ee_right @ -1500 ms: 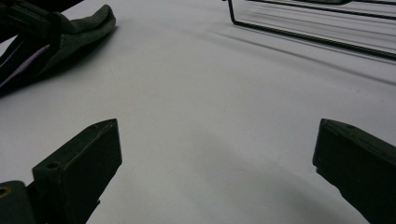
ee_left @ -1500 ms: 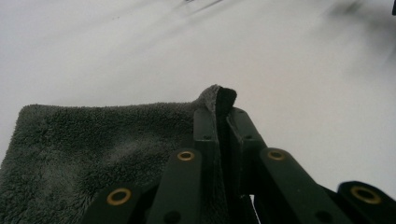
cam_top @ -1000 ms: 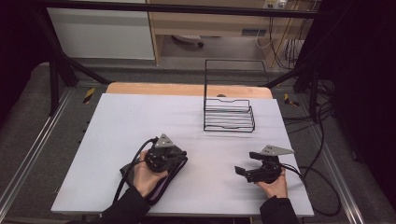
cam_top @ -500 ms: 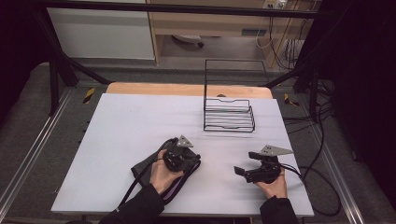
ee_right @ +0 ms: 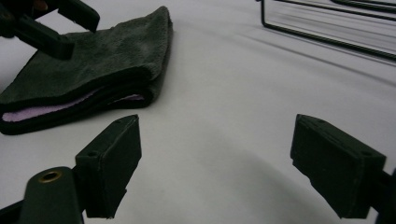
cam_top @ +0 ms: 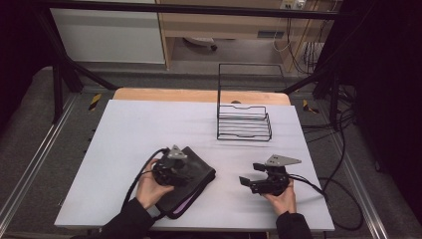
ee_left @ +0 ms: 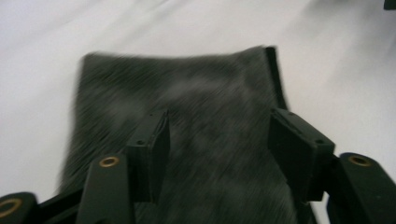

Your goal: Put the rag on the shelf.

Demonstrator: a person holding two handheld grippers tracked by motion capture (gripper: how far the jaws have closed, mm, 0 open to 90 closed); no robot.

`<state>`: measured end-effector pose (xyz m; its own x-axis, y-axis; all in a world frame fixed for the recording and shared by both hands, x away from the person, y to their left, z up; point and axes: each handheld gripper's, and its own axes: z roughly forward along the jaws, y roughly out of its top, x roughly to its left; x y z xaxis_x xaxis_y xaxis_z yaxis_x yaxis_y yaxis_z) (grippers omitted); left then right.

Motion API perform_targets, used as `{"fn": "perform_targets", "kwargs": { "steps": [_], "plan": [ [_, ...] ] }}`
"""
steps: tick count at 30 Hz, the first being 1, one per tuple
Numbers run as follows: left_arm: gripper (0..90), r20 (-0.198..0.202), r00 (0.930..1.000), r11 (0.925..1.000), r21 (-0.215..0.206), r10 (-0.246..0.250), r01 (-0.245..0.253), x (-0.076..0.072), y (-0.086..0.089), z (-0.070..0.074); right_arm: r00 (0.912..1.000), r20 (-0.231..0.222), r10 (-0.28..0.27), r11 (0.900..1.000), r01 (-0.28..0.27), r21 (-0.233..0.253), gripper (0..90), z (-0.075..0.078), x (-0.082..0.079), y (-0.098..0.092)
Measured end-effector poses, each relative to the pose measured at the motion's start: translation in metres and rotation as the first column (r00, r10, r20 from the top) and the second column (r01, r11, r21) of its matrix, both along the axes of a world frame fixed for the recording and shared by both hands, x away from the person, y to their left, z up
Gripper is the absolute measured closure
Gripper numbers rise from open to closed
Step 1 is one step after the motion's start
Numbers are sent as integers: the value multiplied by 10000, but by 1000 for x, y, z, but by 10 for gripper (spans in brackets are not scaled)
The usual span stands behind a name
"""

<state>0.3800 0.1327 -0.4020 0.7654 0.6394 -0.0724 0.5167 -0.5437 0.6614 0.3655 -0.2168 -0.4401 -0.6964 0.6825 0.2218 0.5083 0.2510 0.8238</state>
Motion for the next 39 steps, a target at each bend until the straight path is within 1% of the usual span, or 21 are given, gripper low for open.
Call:
{"fn": "perform_targets", "kwargs": {
  "steps": [3,4,5,6,7,8,9,11,12,13,14,16,18,21,24,25,30,34,35,36,39],
  "plan": [
    [323,-217,9991,9988,-326,370,-377,0,31,2,9999,-47,102,9998,-103,-179,233,0,0,13],
    [323,-212,9985,9981,-334,504,-511,0,40,1,9999,-47,102,9998,-103,-179,233,0,0,13],
    [287,-184,9974,9973,-238,689,-694,0,49,0,9997,-186,128,9996,-133,-259,265,1,1,22],
    [281,-53,9938,9936,-182,1110,-1111,0,68,-3,9996,-227,142,9996,-147,-237,285,1,1,26],
    [277,-53,9938,9936,-182,1110,-1111,0,68,-3,9993,-281,235,9995,-241,-208,329,0,2,30],
    [277,-89,9916,9912,-267,1291,-1293,0,77,-4,9993,-281,235,9995,-241,-208,329,0,2,30],
    [280,-277,9880,9870,-498,1517,-1529,1,94,-7,9990,-396,217,9992,-230,-317,374,0,5,39],
    [306,-419,9852,9837,-628,1660,-1685,0,108,-13,9979,-563,308,9989,-327,-329,434,-1,7,48],
    [324,-419,9852,9837,-628,1660,-1685,0,108,-13,9979,-563,308,9989,-327,-329,434,-1,7,48],
    [346,-682,9824,9818,-659,1738,-1782,0,118,-19,9978,-558,352,9985,-374,-402,495,-3,8,58],
    [367,-748,9814,9817,-586,1767,-1812,-1,122,-22,9974,-652,294,9986,-322,-417,520,-4,8,62],
    [419,-798,9798,9804,-584,1832,-1881,-1,124,-24,9973,-706,185,9989,-215,-423,574,-5,11,70],
    [477,-1020,9786,9797,-726,1789,-1867,-2,128,-28,9951,-987,73,9995,-103,-303,616,-8,14,77],
    [543,-1189,9810,9824,-885,1535,-1645,-4,126,-30,9912,-1321,-83,9998,55,-214,631,-13,17,86],
    [579,-1270,9814,9849,-776,1442,-1547,-5,123,-33,9904,-1370,-162,9993,114,-359,652,-17,19,92],
    [579,-1276,9814,9856,-707,1436,-1534,-5,123,-34,9904,-1370,-162,9993,114,-359,652,-17,19,92],
    [641,-1482,9783,9835,-871,1445,-1584,-4,125,-37,9878,-1559,-40,9999,13,-172,764,-20,19,94],
    [741,-1615,9770,9832,-954,1392,-1559,-5,124,-37,9847,-1740,-5,9999,-20,-141,837,-21,19,95],
    [741,-1672,9764,9827,-1016,1366,-1548,-6,124,-37,9847,-1740,-5,9999,-20,-141,837,-21,19,95],
    [790,-1695,9756,9818,-1045,1399,-1589,-6,123,-36,9862,-1654,0,9999,-27,-161,879,-19,18,94],
    [820,-1693,9748,9815,-996,1453,-1636,-8,121,-35,9880,-1545,-18,9997,-21,-250,893,-14,18,91]
  ]
}}
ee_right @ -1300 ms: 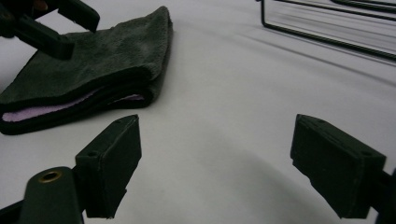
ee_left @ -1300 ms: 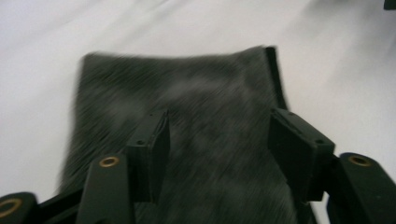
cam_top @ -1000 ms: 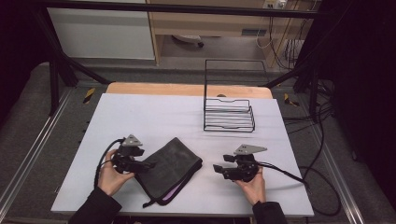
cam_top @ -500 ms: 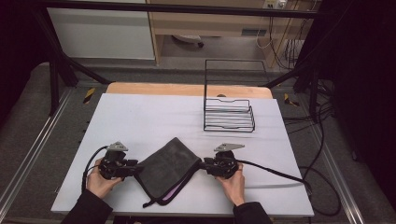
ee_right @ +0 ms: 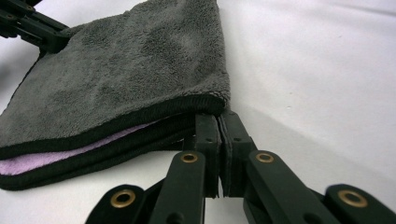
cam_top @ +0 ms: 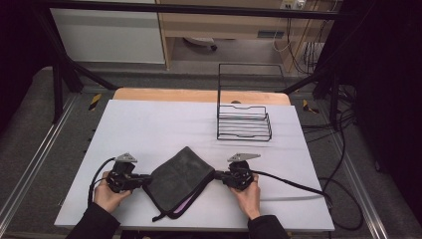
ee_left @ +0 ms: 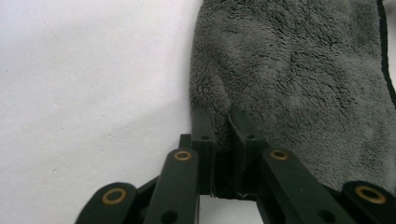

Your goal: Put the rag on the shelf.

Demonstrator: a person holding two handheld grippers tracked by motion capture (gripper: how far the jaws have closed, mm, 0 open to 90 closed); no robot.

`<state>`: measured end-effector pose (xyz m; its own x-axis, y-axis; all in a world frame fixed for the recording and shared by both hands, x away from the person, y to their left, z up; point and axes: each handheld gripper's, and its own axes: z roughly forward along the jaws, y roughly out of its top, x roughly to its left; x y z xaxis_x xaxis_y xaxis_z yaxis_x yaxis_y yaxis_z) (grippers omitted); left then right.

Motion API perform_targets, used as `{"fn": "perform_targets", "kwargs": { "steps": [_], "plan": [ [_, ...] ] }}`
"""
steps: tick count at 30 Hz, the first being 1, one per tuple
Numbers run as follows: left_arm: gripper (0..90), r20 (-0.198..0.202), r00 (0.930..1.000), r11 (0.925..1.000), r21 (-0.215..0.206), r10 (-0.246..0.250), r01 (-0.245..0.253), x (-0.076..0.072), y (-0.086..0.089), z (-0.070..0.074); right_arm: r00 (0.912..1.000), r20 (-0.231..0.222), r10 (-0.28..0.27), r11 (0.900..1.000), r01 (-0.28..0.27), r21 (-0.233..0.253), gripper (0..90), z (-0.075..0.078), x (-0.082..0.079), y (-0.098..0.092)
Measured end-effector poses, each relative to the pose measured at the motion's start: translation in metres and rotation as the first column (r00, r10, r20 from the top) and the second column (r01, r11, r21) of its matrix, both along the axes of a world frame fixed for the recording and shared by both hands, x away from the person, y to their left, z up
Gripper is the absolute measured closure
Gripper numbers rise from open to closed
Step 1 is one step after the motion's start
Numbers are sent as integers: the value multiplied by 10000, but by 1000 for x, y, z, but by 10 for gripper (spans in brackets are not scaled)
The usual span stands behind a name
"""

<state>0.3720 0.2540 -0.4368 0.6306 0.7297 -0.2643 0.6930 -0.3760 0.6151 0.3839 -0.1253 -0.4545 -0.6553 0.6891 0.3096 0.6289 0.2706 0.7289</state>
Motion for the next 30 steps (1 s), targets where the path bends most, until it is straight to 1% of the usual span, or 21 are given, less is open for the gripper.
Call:
{"fn": "perform_targets", "kwargs": {
  "steps": [2,4,7,8,9,11,12,14,15,16,17,19,21,22,23,24,25,26,27,28,30],
  "plan": [
    [826,114,9999,10000,71,15,-16,-2,-1,2,10000,10,-4,10000,4,-12,896,5,1,-2],
    [829,127,9999,10000,-72,55,-54,-3,-2,3,9999,115,35,10000,-34,-16,897,9,2,-5],
    [831,39,10000,9983,-589,-50,52,-9,-6,6,9998,209,49,9999,-47,-106,898,16,6,-10],
    [832,39,10000,9983,-589,-50,52,-9,-6,6,9998,211,43,9999,-40,-136,898,18,8,-11],
    [832,106,9999,9987,-513,-62,68,-11,-8,7,9999,104,66,9999,-64,-137,898,19,11,-12],
    [833,403,9992,9999,127,75,-80,-14,-13,10,9999,43,95,9999,-94,-131,898,19,13,-12],
    [834,448,9989,9996,244,126,-137,-14,-13,11,9997,-165,200,9996,-204,-213,897,15,17,-8],
    [836,369,9992,9993,311,172,-184,-12,-11,12,9994,-208,289,9992,-295,-279,897,13,17,-6],
    [837,359,9991,9993,293,239,-249,-11,-9,11,9988,-292,392,9990,-398,-200,896,11,17,-4],
    [838,219,9995,9994,272,215,-221,-9,-6,10,9986,-284,437,9990,-440,-110,894,10,16,-3],
    [838,129,9996,9996,178,233,-235,-9,-5,10,9975,-442,557,9984,-555,71,887,12,15,-3],
    [837,63,9999,9998,171,117,-118,-8,-3,9,9974,-408,587,9983,-584,92,876,13,14,-4],
    [835,199,9998,9991,427,-13,5,-8,-3,10,9984,-263,497,9987,-495,89,752,14,12,-5],
    [835,199,9998,9991,427,-13,5,-8,-3,10,9991,-160,386,9992,-384,120,708,15,13,-5],
    [835,191,9998,9990,437,-26,18,-8,-2,10,9995,-122,291,9993,-288,228,673,17,13,-6],
    [835,181,9998,9992,402,8,-15,-8,-3,9,9998,-89,177,9990,-173,421,601,18,13,-6],
    [835,167,9999,9991,416,-16,9,-7,-2,9,10000,-69,9,9978,-4,658,561,19,14,-5],
    [835,143,9999,9989,463,-62,56,-7,-2,10,9999,-59,-109,9964,114,844,536,20,15,-4],
    [836,157,9998,9985,538,-113,104,-7,-2,10,9996,-31,-293,9952,294,930,478,20,16,-3],
    [836,176,9997,9979,625,-176,165,-6,-3,11,9991,41,-430,9948,424,925,483,20,17,-2],
    [836,170,9995,9970,722,-277,264,-7,-3,12,9991,-36,-432,9961,434,767,486,18,19,1]
  ]
}}
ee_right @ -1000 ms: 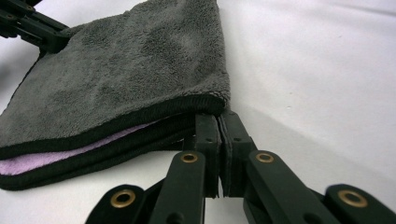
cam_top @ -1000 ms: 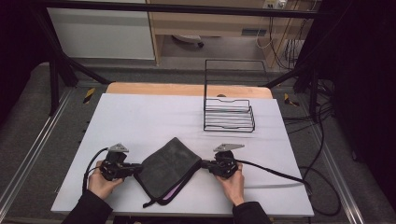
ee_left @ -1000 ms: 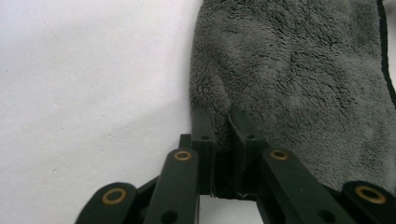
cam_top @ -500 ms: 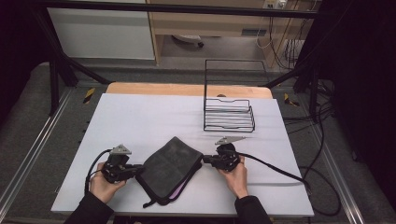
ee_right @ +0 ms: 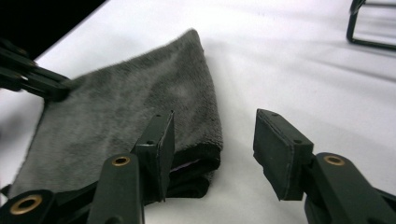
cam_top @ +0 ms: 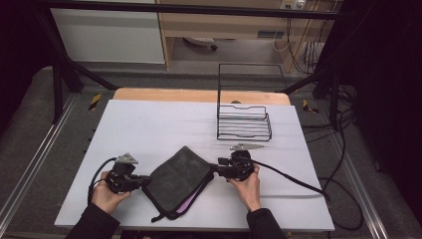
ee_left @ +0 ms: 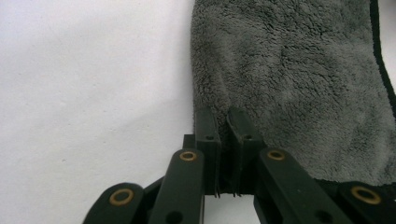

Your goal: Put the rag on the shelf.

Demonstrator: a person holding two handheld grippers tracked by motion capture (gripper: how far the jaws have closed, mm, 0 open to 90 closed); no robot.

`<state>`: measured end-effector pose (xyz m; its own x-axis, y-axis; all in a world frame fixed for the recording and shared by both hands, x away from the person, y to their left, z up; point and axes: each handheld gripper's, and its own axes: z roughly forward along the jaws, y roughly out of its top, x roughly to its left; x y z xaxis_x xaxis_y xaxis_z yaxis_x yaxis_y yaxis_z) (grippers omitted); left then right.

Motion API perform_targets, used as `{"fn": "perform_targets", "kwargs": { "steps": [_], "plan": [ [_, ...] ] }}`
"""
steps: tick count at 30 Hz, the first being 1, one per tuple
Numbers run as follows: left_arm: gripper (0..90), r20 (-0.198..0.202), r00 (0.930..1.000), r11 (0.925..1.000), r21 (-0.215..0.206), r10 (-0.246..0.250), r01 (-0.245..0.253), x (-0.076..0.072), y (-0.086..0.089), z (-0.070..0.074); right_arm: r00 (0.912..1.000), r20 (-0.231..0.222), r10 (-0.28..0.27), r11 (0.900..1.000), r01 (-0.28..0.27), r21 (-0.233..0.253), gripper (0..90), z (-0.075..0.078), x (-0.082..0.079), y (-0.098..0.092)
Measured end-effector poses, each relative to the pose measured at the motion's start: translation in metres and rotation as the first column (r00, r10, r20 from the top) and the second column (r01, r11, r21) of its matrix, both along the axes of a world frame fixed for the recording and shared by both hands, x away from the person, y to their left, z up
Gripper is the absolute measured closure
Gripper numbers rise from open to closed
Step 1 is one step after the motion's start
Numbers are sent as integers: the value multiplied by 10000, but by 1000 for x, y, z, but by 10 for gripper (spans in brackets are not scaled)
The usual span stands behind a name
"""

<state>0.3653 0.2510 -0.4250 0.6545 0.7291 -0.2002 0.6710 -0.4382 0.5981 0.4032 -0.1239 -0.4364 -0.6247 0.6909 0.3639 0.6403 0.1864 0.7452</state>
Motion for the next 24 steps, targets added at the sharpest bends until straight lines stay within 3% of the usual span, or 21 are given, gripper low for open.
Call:
{"fn": "perform_targets", "kwargs": {
  "steps": [5,6,8,9,13,15,16,17,21,23,24],
  "plan": [
    [833,-63,9999,9998,-183,91,-92,2,5,1,9993,-351,88,9985,-107,-535,509,-13,-1,7],
    [802,74,9999,9998,-178,113,-112,1,4,0,9990,-425,148,9977,-175,-650,549,-18,-4,10],
    [769,186,9996,9995,-235,224,-219,1,4,-1,9988,-455,195,9978,-223,-625,566,-19,-5,10],
    [682,250,9993,9993,-253,285,-279,1,5,-1,9983,-530,237,9981,-267,-561,602,-21,-8,12],
    [591,358,9988,9956,-882,334,-302,4,8,-1,9978,-571,327,9984,-353,-451,627,-23,-13,13],
    [554,298,9993,9973,-706,230,-208,6,6,-3,9978,-573,319,9991,-334,-259,678,-25,-16,16],
    [550,287,9994,9985,-515,211,-196,6,5,-5,9978,-571,338,9990,-353,-260,700,-25,-17,17],
    [552,-68,9999,9985,-526,132,-135,8,4,-11,9974,-619,358,9991,-371,-201,726,-25,-17,17],
    [606,-533,9986,9968,-799,-16,-26,9,6,-13,9975,-601,384,9991,-393,-129,795,-24,-18,17],
    [725,-662,9978,9958,-910,-73,12,7,5,-12,9980,-539,340,9993,-347,-130,814,-20,-17,15],
    [725,-720,9973,9956,-937,-120,52,5,5,-11,9980,-539,340,9993,-347,-130,814,-20,-17,15]
  ]
}}
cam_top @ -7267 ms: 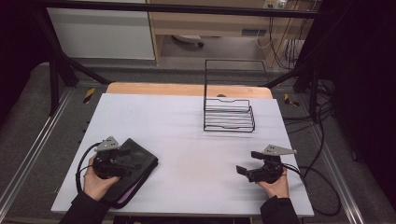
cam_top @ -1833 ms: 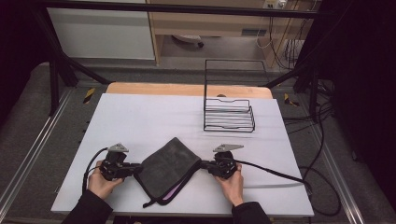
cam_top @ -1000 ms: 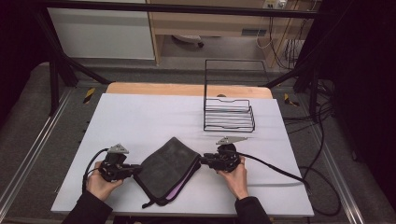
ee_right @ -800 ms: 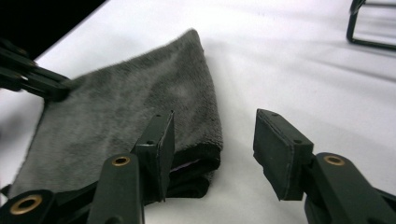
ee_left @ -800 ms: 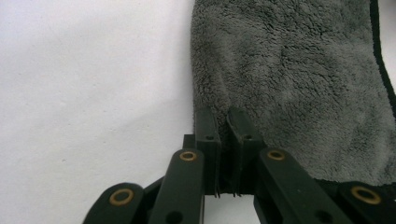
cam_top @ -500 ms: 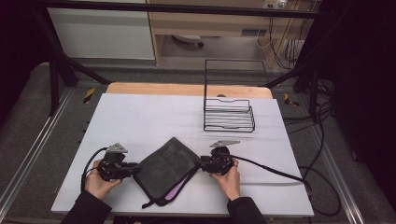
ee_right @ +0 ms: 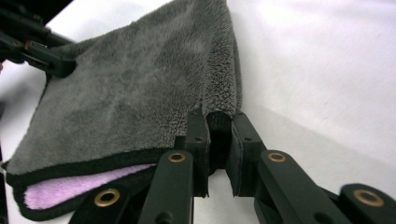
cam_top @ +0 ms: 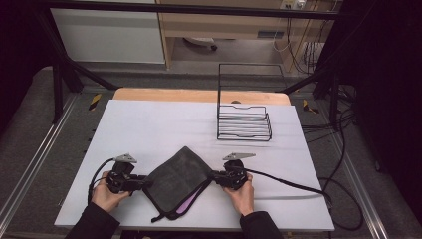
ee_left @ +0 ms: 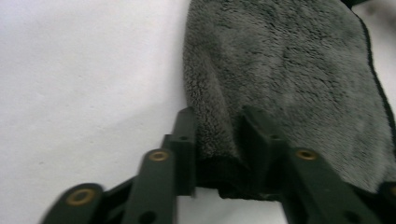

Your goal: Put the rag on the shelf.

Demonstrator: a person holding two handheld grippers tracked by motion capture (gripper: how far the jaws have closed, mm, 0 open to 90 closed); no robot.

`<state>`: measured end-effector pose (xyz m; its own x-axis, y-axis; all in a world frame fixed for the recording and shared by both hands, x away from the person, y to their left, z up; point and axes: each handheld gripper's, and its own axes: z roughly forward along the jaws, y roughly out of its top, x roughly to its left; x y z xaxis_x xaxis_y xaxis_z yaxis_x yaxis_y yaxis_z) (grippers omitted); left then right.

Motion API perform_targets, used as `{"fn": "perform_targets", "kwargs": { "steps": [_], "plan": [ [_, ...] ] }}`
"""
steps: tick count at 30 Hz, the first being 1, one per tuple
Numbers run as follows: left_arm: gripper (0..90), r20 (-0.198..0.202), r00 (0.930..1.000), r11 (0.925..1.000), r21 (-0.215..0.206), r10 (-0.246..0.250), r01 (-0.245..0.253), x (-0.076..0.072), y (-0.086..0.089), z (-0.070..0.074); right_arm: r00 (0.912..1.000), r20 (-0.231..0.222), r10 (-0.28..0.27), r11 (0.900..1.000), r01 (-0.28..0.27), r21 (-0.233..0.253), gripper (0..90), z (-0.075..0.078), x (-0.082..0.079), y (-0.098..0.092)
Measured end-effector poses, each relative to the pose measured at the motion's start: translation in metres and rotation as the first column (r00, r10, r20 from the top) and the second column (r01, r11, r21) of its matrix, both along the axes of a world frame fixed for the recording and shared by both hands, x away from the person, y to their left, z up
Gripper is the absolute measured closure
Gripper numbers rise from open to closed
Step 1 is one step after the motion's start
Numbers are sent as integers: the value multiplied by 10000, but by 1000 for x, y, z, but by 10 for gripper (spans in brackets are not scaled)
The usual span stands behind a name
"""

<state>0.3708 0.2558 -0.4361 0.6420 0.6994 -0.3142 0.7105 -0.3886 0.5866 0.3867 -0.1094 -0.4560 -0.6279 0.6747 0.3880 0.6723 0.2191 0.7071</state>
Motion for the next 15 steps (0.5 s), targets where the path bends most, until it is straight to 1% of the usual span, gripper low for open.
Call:
{"fn": "perform_targets", "kwargs": {
  "steps": [2,3,4,5,6,8,10,11,12,13,14,15],
  "plan": [
    [785,54,10000,9999,75,-83,82,-2,-3,2,9999,140,-24,10000,24,67,817,7,1,-3],
    [799,50,9999,9999,-26,-105,105,-4,-6,3,9999,153,3,9999,-5,113,818,11,2,-5],
    [810,-31,9999,9996,-239,-150,149,-5,-9,3,9992,407,-61,9999,65,-88,819,20,5,-9],
    [812,-87,9998,9991,-373,-200,197,-6,-11,3,9988,485,-69,9997,80,-215,819,23,7,-10],
    [813,-65,9998,9989,-448,-173,170,-10,-21,2,9986,514,-105,9995,120,-299,819,26,9,-12],
    [811,-51,10000,9982,-596,22,-25,-15,-31,2,9981,591,-154,9990,179,-408,819,32,15,-17],
    [809,-25,9999,9972,-733,115,-117,-19,-41,3,9972,717,-232,9976,278,-633,817,36,22,-20],
    [808,-25,9999,9972,-733,115,-117,-19,-41,3,9966,788,-243,9965,304,-776,816,37,26,-21],
    [809,50,9998,9973,-713,167,-163,-22,-47,3,9959,873,-236,9957,313,-877,816,37,30,-22],
    [808,99,9998,9981,-603,159,-152,-25,-52,3,9959,874,-227,9953,307,-918,815,37,33,-22],
    [808,263,9994,9988,-440,238,-227,-31,-61,4,9952,961,-171,9952,263,-944,814,37,37,-21],
    [808,263,9994,9988,-440,238,-227,-31,-61,4,9947,1019,-117,9944,222,-1031,814,36,41,-20]
  ]
}}
